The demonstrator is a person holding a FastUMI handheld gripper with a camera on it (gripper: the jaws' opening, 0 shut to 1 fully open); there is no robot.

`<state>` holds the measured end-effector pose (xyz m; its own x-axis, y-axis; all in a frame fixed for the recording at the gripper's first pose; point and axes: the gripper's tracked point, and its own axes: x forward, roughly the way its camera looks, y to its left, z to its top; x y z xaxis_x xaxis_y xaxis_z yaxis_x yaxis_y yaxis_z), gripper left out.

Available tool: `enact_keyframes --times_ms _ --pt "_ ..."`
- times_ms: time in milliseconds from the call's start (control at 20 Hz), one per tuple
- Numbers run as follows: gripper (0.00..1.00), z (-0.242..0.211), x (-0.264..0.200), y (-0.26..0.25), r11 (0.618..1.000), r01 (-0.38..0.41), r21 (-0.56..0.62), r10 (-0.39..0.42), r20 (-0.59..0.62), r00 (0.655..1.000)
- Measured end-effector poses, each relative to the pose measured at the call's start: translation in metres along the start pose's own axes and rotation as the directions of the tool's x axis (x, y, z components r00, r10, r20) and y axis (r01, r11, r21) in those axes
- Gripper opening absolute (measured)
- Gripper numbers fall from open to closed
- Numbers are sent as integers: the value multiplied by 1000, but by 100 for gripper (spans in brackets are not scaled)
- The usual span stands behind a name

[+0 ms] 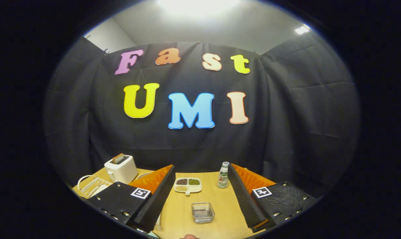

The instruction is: Take the plate from the dish rack, then take the spoon from the basket and place it into the plate.

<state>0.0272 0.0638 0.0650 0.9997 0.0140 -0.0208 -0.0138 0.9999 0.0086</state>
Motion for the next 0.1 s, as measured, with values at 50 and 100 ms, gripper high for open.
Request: enact_keyframes --times_ms 50,100 --pt "96 -3 5 -15 1000 10 -2 -10 5 1000" --pt "96 -6 10 -31 1000 18 -6 -18 9 1000"
